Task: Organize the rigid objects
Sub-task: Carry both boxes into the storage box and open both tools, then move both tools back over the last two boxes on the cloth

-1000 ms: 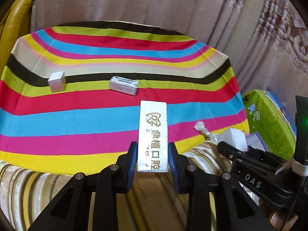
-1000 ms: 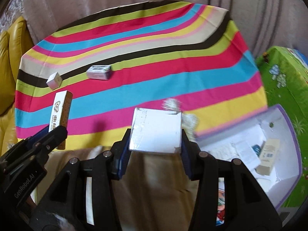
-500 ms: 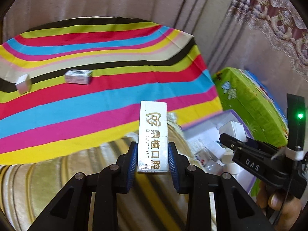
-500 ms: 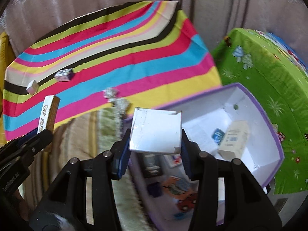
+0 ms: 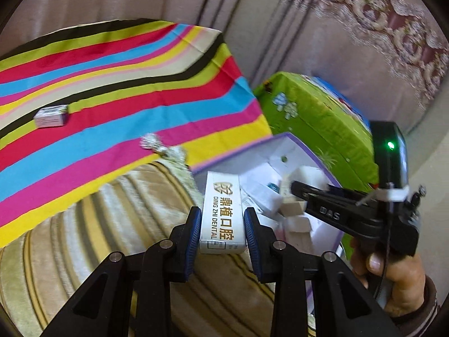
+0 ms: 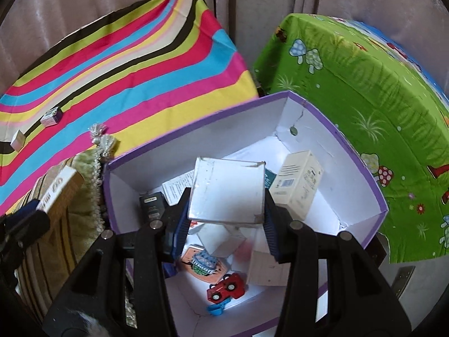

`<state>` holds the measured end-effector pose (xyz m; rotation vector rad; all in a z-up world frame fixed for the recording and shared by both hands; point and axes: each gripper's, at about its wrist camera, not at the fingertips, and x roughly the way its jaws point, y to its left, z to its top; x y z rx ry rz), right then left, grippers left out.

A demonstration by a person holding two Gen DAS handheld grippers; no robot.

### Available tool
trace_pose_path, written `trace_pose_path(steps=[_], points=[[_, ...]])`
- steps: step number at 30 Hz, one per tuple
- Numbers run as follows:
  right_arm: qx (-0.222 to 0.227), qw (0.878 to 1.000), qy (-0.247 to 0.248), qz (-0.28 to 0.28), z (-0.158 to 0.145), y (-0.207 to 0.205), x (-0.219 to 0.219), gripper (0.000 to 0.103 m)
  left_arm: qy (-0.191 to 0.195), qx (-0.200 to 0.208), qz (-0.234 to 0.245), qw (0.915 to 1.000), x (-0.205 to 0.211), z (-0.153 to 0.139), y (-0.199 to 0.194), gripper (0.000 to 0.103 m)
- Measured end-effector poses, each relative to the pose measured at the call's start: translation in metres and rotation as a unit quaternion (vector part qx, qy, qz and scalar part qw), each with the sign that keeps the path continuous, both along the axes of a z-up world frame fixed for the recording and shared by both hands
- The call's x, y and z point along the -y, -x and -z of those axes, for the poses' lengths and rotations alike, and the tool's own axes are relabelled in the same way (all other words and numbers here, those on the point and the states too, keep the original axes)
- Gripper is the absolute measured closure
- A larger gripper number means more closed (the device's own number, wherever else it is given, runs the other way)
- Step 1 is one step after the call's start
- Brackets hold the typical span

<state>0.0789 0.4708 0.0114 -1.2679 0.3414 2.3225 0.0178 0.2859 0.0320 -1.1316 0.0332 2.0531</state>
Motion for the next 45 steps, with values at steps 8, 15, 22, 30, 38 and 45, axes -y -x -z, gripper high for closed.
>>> trace_pose_path(steps=[8, 15, 22, 30, 38, 45], points=[[0.001, 1.000, 0.009, -0.012, 0.004, 0.003, 0.007, 0.032, 0.002, 0.000, -0.007, 1.0000, 0.002, 0.001, -0.001, 0.053], [0.002, 1.000, 0.014, -0.019, 0.004, 0.004, 0.012, 0.032, 0.000, 0.002, -0.013, 0.9999, 0.004, 0.001, 0.001, 0.052], [0.002, 0.999, 0.015, -0.032, 0.002, 0.009, 0.022, 0.030, 0.009, -0.004, -0.018, 0.9998, 0.008, 0.000, 0.001, 0.052], [-0.005, 0.999, 0.010, -0.045, -0.006, 0.023, 0.038, 0.030, 0.024, -0.009, -0.052, 0.9983, 0.030, -0.004, 0.019, 0.047], [-0.009, 0.996, 0.011, -0.089, -0.016, 0.062, 0.069, 0.029, 0.049, -0.021, -0.117, 0.9917, 0.091, -0.011, 0.067, 0.047], [-0.015, 0.990, 0.018, -0.140, -0.027, 0.111, 0.110, 0.029, 0.064, -0.018, -0.189, 0.9797, 0.161, -0.019, 0.121, 0.045]])
